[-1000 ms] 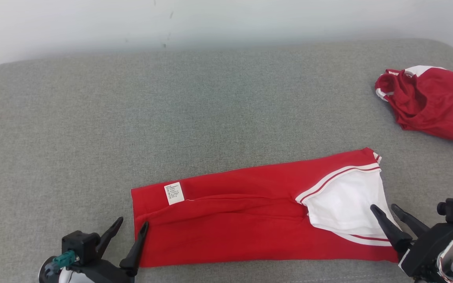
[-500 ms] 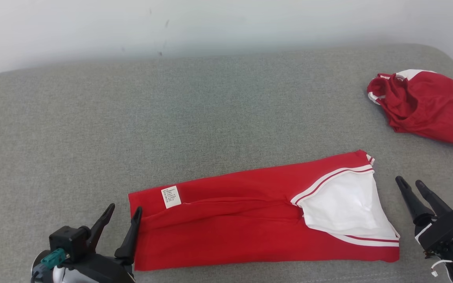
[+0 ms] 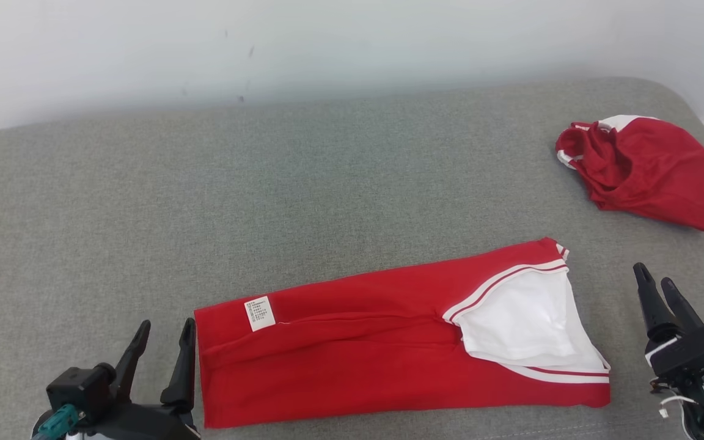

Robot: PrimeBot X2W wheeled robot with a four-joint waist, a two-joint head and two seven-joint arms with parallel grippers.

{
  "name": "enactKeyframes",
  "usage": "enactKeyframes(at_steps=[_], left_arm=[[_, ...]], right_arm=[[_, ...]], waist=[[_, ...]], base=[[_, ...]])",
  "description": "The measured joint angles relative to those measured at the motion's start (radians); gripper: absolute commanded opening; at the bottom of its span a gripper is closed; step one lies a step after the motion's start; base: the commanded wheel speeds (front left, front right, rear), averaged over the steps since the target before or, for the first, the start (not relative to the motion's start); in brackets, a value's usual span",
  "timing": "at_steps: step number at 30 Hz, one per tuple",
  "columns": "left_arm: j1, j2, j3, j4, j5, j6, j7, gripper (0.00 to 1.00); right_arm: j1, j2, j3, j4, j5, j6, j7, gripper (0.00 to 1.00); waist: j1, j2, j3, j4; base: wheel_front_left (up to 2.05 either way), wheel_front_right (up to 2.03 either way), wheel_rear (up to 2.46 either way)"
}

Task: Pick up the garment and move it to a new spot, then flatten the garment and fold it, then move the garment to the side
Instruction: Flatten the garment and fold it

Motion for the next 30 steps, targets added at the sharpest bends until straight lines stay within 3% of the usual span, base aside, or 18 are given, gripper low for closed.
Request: enactKeyframes(at_steps=[8, 17, 30], left_arm=[[0.037, -0.017, 0.037, -0.061, 0.015, 0.029, 0.000, 1.00], [0.060, -0.030, 0.062, -0.103, 0.068, 0.047, 0.000, 1.00], [0.071, -0.047, 0.059, -0.138, 0.097, 0.047, 0.000, 1.00]], right_arm=[[0.081, 0.035, -0.097, -0.023, -0.087, -0.048, 0.000, 1.00], [0.121, 0.068, -0.158, -0.077, -0.212, -0.065, 0.000, 1.00], [0.095, 0.098, -0.089, -0.009, -0.301, -0.055, 0.000, 1.00]], waist=[[-0.0001, 0.0000, -0.012, -0.010], [0.0001, 0.0000, -0.015, -0.014], [0.0001, 0.0000, -0.001, 0.010]], base=[[0.00, 0.00, 0.00], [0.00, 0.00, 0.00], [0.00, 0.00, 0.00]])
